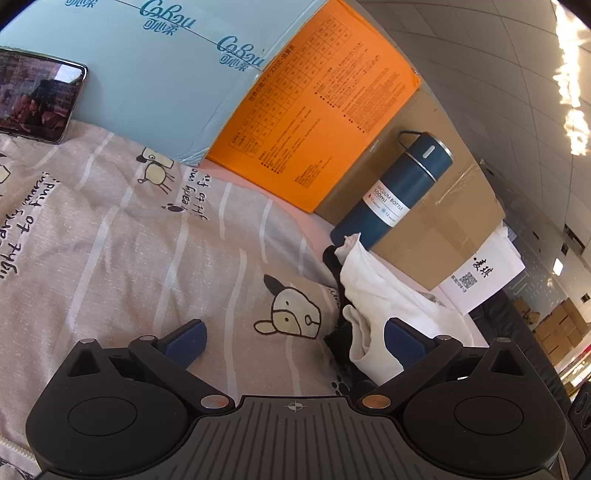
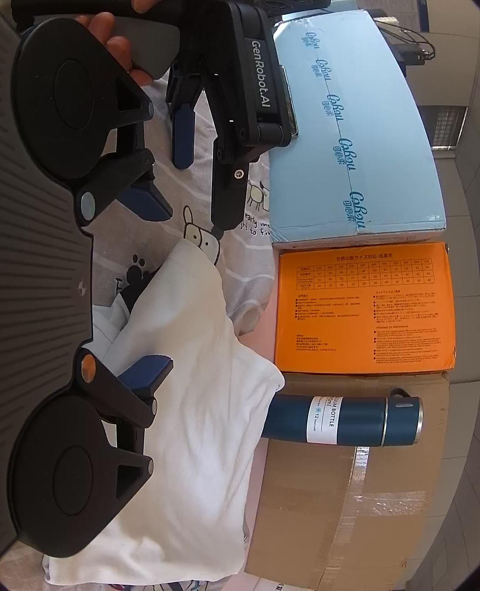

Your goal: Fold clothes

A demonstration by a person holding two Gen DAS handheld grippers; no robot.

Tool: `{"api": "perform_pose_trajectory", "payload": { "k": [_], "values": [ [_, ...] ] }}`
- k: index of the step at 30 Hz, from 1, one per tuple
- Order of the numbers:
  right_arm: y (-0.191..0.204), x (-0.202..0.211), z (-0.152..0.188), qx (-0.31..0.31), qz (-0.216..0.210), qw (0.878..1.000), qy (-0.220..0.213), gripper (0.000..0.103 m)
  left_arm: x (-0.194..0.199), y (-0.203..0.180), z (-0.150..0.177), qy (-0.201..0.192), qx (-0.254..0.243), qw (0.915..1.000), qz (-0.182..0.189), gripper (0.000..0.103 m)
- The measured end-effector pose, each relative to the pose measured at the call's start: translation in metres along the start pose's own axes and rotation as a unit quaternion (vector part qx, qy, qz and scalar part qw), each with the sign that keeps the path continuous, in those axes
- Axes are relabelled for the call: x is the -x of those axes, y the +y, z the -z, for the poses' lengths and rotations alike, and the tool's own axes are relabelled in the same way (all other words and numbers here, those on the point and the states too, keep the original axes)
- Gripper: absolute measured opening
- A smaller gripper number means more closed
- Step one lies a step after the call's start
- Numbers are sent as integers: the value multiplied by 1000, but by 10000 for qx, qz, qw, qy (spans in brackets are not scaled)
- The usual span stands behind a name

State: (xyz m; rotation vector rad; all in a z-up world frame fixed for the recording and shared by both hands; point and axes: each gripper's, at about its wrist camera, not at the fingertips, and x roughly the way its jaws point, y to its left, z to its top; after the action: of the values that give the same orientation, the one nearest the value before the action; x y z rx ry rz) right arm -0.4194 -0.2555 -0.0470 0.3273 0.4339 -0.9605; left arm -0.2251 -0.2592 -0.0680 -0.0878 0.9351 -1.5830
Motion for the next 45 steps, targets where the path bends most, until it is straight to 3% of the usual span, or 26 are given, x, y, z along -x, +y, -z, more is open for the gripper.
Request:
{"api": "perform_pose_trajectory", "payload": {
  "k": [1, 5, 7, 10, 13, 15, 16, 17, 18, 21, 24, 27, 28, 32, 33, 35, 38, 41, 42, 45],
  "values": [
    [-7, -3, -1, -244, -9, 9997, 52, 73, 0, 0, 0, -3, -6, 10000, -3, 103],
    [-38, -10, -3, -1228, -16, 9922, 212, 43, 0, 0, 1, -18, -47, 10000, -17, 103],
    [-53, -8, -2, -1801, -242, 9831, 218, 40, 0, 0, 1, -25, -54, 10000, -15, 103],
    [-69, -8, 0, -2407, -400, 9695, 237, 26, 0, -1, 3, -34, -97, 9999, -28, 103],
    [-65, -7, 0, -2379, -264, 9708, 167, 23, -1, -3, 5, -36, -204, 9998, -44, 103],
    [-51, -8, -2, -1949, -104, 9808, 62, 32, -1, -5, 7, -49, -265, 9996, -52, 103],
    [-46, -10, -3, -1759, -2, 9844, 30, 32, -1, -5, 7, -60, -287, 9996, -46, 103],
    [-41, -12, -4, -1583, 96, 9873, 0, 23, -1, -6, 8, -72, -307, 9995, -37, 103],
    [-46, -13, -5, -1711, 117, 9852, 2, 7, -1, -7, 8, -79, -316, 9995, -6, 103],
    [-71, -4, -4, -2521, 76, 9674, -245, 4, -2, -14, 12, -85, -409, 9991, 79, 103],
    [-95, 17, -1, -3220, 8, 9437, -757, 3, -11, -27, 17, -13, -595, 9982, 61, 103],
    [-102, 27, 0, -3366, -97, 9368, -952, 3, -32, -40, 20, 18, -750, 9971, -81, 98],
    [-103, 29, 0, -3400, -147, 9352, -982, 3, -38, -44, 20, 30, -788, 9968, -115, 92],
    [-107, 32, 2, -3526, -361, 9292, -1044, 3, -59, -57, 20, 118, -896, 9958, -167, 44],
    [-106, 32, 2, -3485, -395, 9311, -999, 3, -62, -59, 21, 145, -912, 9957, -118, 41],
    [-105, 31, 1, -3402, -463, 9348, -908, 3, -66, -61, 23, 193, -944, 9954, 4, 22],
    [-102, 31, 1, -3276, -564, 9400, -772, 4, -66, -51, 21, 273, -694, 9969, 235, 20],
    [-99, 30, 0, -3140, -663, 9450, -631, 15, -69, -38, 18, 396, -341, 9972, 537, 20],
    [-94, 28, -1, -2914, -644, 9532, -481, 32, -70, -34, 17, 434, -232, 9969, 614, 20],
    [-77, 31, 0, -2151, -435, 9750, -344, 55, -73, -25, 14, 523, 21, 9954, 800, 21]
  ]
}}
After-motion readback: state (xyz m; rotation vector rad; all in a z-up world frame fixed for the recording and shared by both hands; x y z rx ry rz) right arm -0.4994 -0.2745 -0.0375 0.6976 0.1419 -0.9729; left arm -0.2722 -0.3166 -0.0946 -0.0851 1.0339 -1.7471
